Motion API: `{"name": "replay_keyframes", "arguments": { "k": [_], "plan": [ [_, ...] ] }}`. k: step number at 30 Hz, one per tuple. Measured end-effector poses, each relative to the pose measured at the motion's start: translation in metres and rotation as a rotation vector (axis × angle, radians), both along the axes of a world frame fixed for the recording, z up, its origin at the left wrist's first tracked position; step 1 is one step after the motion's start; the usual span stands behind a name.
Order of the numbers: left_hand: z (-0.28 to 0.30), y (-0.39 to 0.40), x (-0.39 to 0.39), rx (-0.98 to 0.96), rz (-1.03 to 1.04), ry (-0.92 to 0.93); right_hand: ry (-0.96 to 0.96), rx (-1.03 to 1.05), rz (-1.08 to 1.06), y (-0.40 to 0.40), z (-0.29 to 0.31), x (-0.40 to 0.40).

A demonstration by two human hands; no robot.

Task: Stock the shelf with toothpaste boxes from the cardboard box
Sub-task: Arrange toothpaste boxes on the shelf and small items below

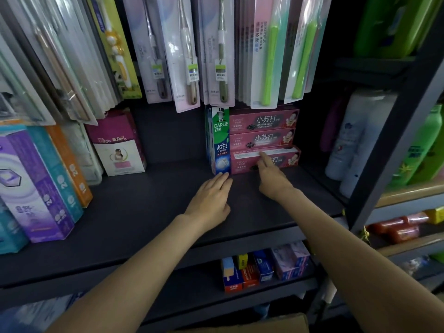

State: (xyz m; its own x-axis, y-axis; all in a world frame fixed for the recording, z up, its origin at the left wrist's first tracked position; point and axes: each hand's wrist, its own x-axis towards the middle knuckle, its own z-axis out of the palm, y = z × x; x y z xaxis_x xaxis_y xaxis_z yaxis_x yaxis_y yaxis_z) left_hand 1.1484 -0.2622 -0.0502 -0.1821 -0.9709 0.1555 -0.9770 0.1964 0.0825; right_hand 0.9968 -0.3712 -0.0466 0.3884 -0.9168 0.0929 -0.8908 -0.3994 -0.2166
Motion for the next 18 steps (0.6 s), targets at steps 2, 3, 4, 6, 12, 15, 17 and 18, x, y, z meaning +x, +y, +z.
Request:
{"name": "replay_keyframes", "arguments": {
  "k": [2,3,4,6,12,15,17,18],
  "plan": [
    [0.001,0.009,-0.002,-0.038,0.004,0.043,-0.067,-0.02,-0.002,0.012,-0.001,0.0],
    [0.001,0.017,-0.004,-0.085,0.002,0.086,-0.139,-0.081,0.015,0.022,-0.003,0.0],
    [-0.001,0.027,-0.006,-0.153,-0.007,0.143,-0.231,-0.193,0.051,0.036,-0.007,-0.001],
    [-0.007,0.058,-0.013,-0.325,-0.071,0.251,-0.439,-0.438,0.17,0.074,-0.016,-0.005],
    [-0.121,0.167,-0.021,-0.208,-0.28,0.29,-0.471,-0.406,0.591,0.205,-0.091,-0.038],
    [-0.207,0.196,-0.022,0.055,-0.205,0.292,-0.28,-0.062,0.51,0.232,-0.181,-0.059],
    [-0.257,0.205,-0.024,0.232,-0.132,0.283,-0.153,0.182,0.333,0.241,-0.255,-0.074],
    [-0.279,0.208,-0.025,0.291,-0.122,0.272,-0.1,0.349,0.222,0.243,-0.291,-0.08]
  ]
}}
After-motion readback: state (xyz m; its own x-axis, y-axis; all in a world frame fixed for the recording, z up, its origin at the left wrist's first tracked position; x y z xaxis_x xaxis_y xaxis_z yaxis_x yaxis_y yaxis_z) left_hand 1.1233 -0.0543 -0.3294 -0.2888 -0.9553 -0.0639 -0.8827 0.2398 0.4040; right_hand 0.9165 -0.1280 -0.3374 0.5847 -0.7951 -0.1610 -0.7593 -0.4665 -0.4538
